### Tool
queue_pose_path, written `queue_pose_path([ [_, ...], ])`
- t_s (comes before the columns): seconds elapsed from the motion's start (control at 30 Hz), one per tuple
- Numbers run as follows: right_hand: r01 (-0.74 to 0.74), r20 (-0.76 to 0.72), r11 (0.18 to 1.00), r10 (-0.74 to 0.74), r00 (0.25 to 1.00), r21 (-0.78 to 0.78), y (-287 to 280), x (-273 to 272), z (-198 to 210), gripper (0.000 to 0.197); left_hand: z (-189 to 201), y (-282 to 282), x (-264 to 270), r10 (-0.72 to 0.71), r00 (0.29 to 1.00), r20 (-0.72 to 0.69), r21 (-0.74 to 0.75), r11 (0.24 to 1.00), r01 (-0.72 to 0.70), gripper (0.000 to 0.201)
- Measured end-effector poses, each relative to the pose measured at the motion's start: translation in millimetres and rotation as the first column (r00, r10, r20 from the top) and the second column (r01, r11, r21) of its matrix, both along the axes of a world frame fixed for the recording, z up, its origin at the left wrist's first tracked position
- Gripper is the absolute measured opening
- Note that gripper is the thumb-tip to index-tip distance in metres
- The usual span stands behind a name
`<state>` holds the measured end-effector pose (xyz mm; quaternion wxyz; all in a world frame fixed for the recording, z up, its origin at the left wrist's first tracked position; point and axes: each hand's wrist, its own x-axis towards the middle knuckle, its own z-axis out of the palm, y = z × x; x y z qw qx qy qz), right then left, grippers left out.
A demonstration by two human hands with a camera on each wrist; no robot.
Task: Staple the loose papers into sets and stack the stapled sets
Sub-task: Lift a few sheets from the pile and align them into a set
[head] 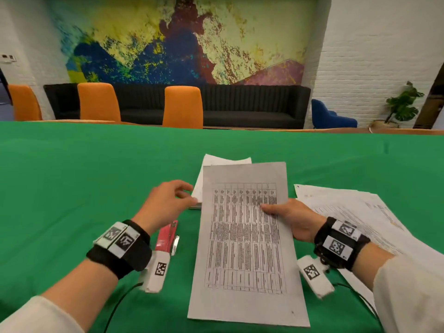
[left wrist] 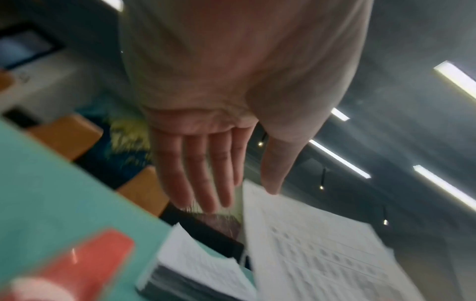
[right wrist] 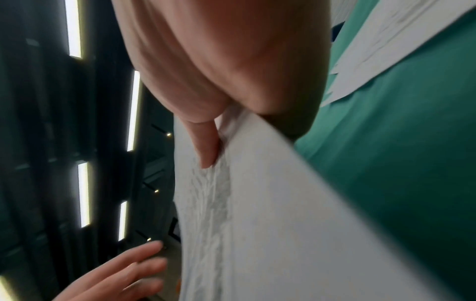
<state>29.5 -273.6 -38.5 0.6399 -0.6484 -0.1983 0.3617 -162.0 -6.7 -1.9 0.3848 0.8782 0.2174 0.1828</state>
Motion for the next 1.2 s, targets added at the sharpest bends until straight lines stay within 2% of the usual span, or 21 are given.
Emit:
queue_pose_path([
  [0.03, -0.001, 0.007, 1.0, 0.001, 1.0, -0.01, 0, 2, -4, 0.039, 2, 7, -5, 0.068, 0.996, -0.051, 0.161, 0.985, -0.059, 0.039],
  [0.1, -0.005, 0.017, 1.0, 0.006, 1.0, -0.027, -1, 6, -12, 0.033, 2, 21, -13, 0.214, 0.949, -0.232, 0.445, 0.891, -0.092, 0.053],
  [0.17, 0.001, 0.018, 0.998, 0.0, 1.0, -0.062, -1, 9, -20, 0.029, -2, 30, -20, 0.317, 0.827, -0.464, 0.578, 0.816, 0.011, 0.06],
  [0.23, 0.002, 0.008, 0.995, -0.001, 1.0, -0.101, -2, 11, -28, 0.03, -12, 34, -21, 0.267, 0.715, -0.647, 0.496, 0.859, 0.129, 0.061],
  [0.3, 0.002, 0.002, 0.991, -0.002, 1.0, -0.132, -3, 13, -32, 0.033, -20, 33, -21, 0.169, 0.678, -0.715, 0.371, 0.914, 0.163, 0.054],
  [0.4, -0.014, 0.018, 0.982, 0.018, 1.0, -0.19, -3, 15, -33, 0.043, -25, 35, -17, 0.128, 0.703, -0.7, 0.322, 0.935, 0.151, 0.043],
  [0.5, -0.035, 0.03, 0.969, 0.043, 0.999, -0.245, -4, 17, -33, 0.039, -22, 40, -14, 0.093, 0.739, -0.667, 0.266, 0.957, 0.119, 0.034],
  [0.6, -0.053, 0.054, 0.956, 0.072, 0.996, -0.29, -1, 19, -33, 0.042, -19, 47, -13, 0.025, 0.799, -0.601, 0.189, 0.976, 0.112, 0.032],
  [0.67, -0.046, 0.089, 0.955, 0.075, 0.993, -0.292, 1, 17, -32, 0.038, -18, 52, -12, -0.063, 0.871, -0.487, 0.031, 0.995, 0.09, 0.035],
  [0.73, -0.034, 0.15, 0.967, 0.074, 0.986, -0.253, 2, 16, -29, 0.033, -12, 55, -15, -0.152, 0.937, -0.314, -0.196, 0.976, 0.092, 0.053],
  [0.8, -0.042, 0.196, 0.981, 0.08, 0.977, -0.191, 0, 15, -26, 0.035, 1, 56, -18, -0.198, 0.968, -0.152, -0.333, 0.933, 0.138, 0.087],
  [0.83, -0.05, 0.208, 0.985, 0.084, 0.974, -0.164, -2, 14, -26, 0.039, 8, 56, -17, -0.194, 0.979, -0.069, -0.355, 0.922, 0.157, 0.097],
  [0.87, -0.056, 0.214, 0.988, 0.087, 0.973, -0.146, -4, 14, -26, 0.043, 15, 57, -15, -0.158, 0.987, 0.017, -0.355, 0.922, 0.153, 0.099],
  [0.93, -0.065, 0.207, 0.989, 0.091, 0.974, -0.13, -7, 15, -29, 0.045, 23, 60, -6, -0.026, 0.975, 0.221, -0.388, 0.915, 0.112, 0.08],
  [0.97, -0.066, 0.19, 0.99, 0.09, 0.978, -0.127, -7, 16, -32, 0.044, 26, 63, -1, 0.044, 0.942, 0.333, -0.469, 0.874, 0.125, 0.066],
  [1.0, -0.065, 0.169, 0.989, 0.086, 0.982, -0.13, -8, 17, -35, 0.044, 27, 66, 6, 0.12, 0.894, 0.431, -0.59, 0.788, 0.178, 0.052],
  [1.03, -0.06, 0.147, 0.989, 0.08, 0.986, -0.136, -8, 18, -37, 0.044, 28, 68, 13, 0.207, 0.843, 0.496, -0.708, 0.659, 0.255, 0.042],
  [1.1, -0.052, 0.115, 0.988, 0.069, 0.991, -0.147, -8, 19, -40, 0.047, 30, 67, 29, 0.377, 0.763, 0.525, -0.83, 0.423, 0.363, 0.038],
  [1.13, -0.049, 0.112, 0.987, 0.067, 0.991, -0.153, -7, 20, -40, 0.049, 30, 64, 38, 0.424, 0.751, 0.506, -0.855, 0.36, 0.373, 0.041],
  [1.17, -0.051, 0.115, 0.986, 0.07, 0.991, -0.161, -7, 21, -41, 0.051, 31, 57, 47, 0.445, 0.755, 0.482, -0.87, 0.342, 0.354, 0.043],
  [1.2, -0.056, 0.118, 0.984, 0.076, 0.99, -0.166, -6, 21, -41, 0.052, 30, 48, 56, 0.456, 0.766, 0.452, -0.88, 0.366, 0.302, 0.044],
])
